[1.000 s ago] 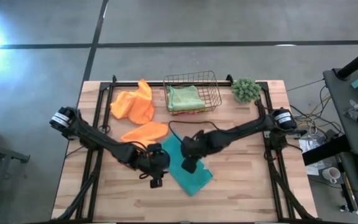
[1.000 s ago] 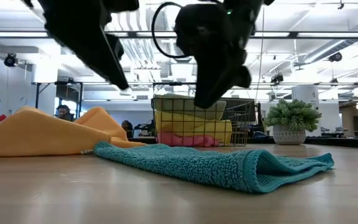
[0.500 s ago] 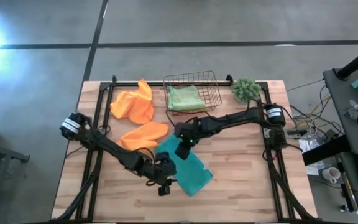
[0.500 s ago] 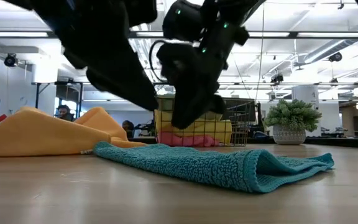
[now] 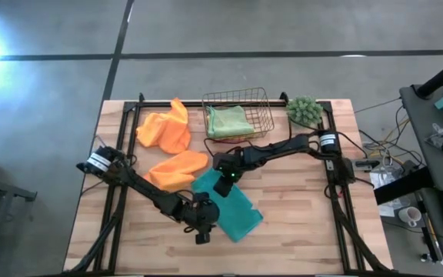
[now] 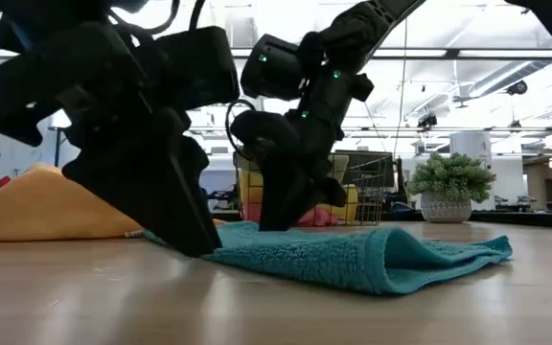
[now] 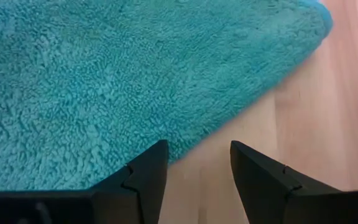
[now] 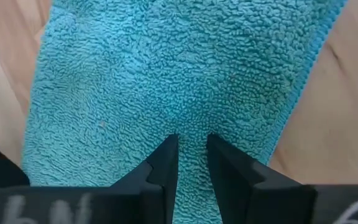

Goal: Fold microfiber towels
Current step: Fold the blue microfiber cloth

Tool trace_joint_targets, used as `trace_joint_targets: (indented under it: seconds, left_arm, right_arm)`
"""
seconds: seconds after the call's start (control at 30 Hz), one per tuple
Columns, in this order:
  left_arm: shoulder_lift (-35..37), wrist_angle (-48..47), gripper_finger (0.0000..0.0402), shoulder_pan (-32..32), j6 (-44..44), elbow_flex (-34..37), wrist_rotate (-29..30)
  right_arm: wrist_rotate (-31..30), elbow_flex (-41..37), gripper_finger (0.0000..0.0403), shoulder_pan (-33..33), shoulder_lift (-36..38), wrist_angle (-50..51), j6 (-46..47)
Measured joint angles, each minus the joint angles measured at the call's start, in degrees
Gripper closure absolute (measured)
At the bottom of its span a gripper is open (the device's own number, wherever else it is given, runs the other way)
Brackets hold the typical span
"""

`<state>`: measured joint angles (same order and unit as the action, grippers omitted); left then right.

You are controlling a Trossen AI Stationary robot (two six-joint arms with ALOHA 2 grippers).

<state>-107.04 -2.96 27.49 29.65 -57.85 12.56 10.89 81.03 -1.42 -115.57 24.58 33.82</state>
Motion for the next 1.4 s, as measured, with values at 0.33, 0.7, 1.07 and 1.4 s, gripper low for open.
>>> trace_joint_targets:
  seconds: [0.33, 0.7, 1.07, 1.4]
  left_arm:
    - [0.2, -5.5, 0.024, -0.9, -1.1, 0.8, 0.4]
    - [6.1, -21.1, 0.024, -1.3, -7.8, 1.4, -0.8]
    - [16.3, -26.7, 0.024, -0.7, -7.6, 1.7, -2.0]
    - [25.8, -38.1, 0.024, 5.9, -6.1, -1.5, -1.5]
  right_arm:
    - [-0.9, -0.3, 0.0321, 1.3, 2.4, 4.1, 7.5]
    - [-6.5, -0.4, 0.0323, 7.8, 4.6, 13.3, 19.1]
    - [-11.1, 1.6, 0.0323, 11.4, 8.6, 12.7, 14.0]
    - [-15.5, 2.3, 0.0323, 22.3, 13.0, 11.6, 11.1]
